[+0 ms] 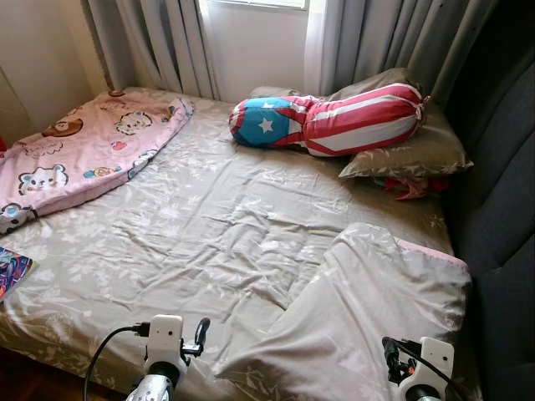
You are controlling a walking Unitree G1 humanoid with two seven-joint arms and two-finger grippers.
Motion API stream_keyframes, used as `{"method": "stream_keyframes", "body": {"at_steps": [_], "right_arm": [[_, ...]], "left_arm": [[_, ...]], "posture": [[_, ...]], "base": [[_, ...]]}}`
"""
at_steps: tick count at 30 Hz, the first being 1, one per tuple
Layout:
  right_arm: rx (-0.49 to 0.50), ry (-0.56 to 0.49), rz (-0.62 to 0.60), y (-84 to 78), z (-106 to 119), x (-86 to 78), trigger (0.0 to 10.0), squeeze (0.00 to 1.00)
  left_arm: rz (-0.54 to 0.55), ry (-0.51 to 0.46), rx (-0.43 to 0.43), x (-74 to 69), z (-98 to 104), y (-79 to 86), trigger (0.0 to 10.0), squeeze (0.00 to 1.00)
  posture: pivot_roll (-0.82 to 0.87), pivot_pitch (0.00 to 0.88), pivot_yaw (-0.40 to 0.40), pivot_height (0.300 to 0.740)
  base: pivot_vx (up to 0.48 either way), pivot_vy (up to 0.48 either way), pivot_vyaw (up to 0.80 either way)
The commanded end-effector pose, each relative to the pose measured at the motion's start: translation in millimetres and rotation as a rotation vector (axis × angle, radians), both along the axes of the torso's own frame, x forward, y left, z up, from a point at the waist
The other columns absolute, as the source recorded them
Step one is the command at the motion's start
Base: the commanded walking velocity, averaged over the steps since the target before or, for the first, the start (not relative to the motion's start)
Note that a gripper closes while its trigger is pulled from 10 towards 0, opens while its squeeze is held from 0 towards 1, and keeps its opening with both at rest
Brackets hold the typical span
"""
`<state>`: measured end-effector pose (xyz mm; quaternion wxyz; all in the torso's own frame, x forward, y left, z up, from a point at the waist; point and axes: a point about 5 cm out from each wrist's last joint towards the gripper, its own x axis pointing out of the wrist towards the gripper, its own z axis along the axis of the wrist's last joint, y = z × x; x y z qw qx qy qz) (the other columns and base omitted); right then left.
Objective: Clean up the room
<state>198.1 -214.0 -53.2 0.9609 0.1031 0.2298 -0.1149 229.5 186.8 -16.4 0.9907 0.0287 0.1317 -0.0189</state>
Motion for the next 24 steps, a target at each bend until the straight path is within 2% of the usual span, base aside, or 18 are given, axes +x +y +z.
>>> {"method": "stream_keyframes", "body": {"at_steps": [1,9,12,24], "right_arm": [[-0.002,-0.047,-0.011,0.4,5,3.9,10.0,0.00],[-0.007,-0.033,0.003,5.6,5,6.6,10.0,0.00],[-0.020,-0.067,0.010,8.8,10,12.8,10.0,0.00],[-0.019,-0.082,0.015,11.2,13,16.3,10.0,0.00]], "left_arm": [[-0.010,0.011,-0.006,0.2,-1,-2.4,10.0,0.00],[-0.014,0.023,-0.009,-5.5,-3,-4.0,10.0,0.00],[-0.011,0.021,-0.005,-4.8,-2,-2.6,10.0,0.00],[-0.017,0.022,-0.006,-4.5,-1,-4.4,10.0,0.00]], "posture": [[0.02,0.000,-0.062,0.695],[0.02,0.000,-0.070,0.695],[0.02,0.000,-0.072,0.670],[0.02,0.000,-0.071,0.670]], "base": [[0.000,0.000,0.00],[0.000,0.000,0.00],[0.000,0.000,0.00],[0.000,0.000,0.00]]}}
